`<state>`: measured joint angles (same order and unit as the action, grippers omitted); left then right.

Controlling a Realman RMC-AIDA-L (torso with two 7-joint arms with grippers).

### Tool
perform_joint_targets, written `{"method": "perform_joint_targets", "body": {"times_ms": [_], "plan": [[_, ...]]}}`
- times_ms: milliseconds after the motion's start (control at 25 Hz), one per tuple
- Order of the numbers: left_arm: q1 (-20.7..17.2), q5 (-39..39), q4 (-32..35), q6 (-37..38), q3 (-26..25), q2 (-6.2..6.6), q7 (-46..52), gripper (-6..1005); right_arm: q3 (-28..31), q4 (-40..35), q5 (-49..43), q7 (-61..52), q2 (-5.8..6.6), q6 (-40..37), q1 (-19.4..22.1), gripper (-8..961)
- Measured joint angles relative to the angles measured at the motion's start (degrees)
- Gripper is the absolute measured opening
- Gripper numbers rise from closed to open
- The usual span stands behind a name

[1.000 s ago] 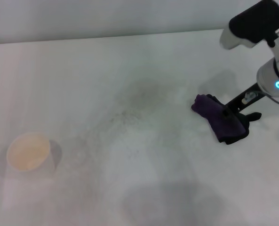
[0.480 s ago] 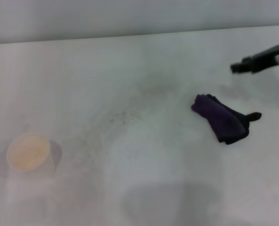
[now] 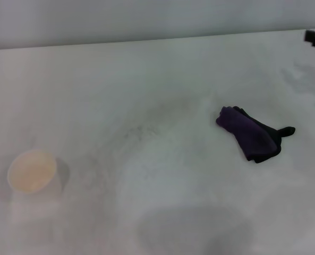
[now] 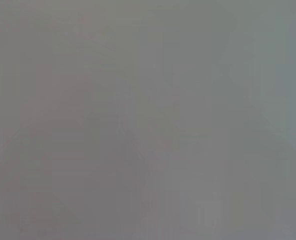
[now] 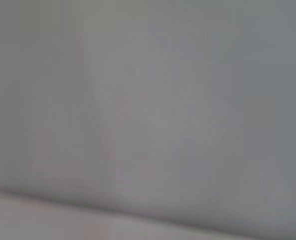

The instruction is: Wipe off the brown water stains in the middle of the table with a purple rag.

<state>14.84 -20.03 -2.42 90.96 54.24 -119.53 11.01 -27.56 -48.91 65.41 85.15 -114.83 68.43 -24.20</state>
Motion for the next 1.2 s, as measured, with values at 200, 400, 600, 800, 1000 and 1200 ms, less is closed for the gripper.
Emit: {"method": "perform_joint_targets", "body": {"times_ms": [200, 400, 600, 800, 1000, 1200], "plan": [[0.1, 0.06, -0.01, 0.0, -0.02, 0.0, 0.0, 892, 3.59, 7.8, 11.21, 13.66, 0.03, -4.81, 1.61, 426], [0.18, 0.09, -0.01, -0.01, -0.02, 0.0, -0.1, 892, 5.02, 18.25, 26.95, 31.59, 0.04, -6.23, 2.47, 427], [0.63, 0.09, -0.04, -0.01, -0.02, 0.0, -0.5, 892, 5.59, 24.84, 34.5, 43.16, -0.03, -5.91, 2.08, 428], [1.53, 1.04, -0.1, 0.0, -0.56, -0.12, -3.02, 892, 5.93, 27.05, 36.9, 45.86, -0.35, -5.71, 2.32, 430], [1.66, 3.01, -0.09, 0.0, -1.4, -0.04, -3.12, 893, 6.0, 32.24, 42.23, 53.74, -0.37, -2.3, 2.64, 431], [2.25, 2.64, 0.3, 0.01, -1.23, 0.16, -3.13, 892, 6.08, 36.5, 46.47, 62.25, -0.39, 2.78, 4.16, 432]]}}
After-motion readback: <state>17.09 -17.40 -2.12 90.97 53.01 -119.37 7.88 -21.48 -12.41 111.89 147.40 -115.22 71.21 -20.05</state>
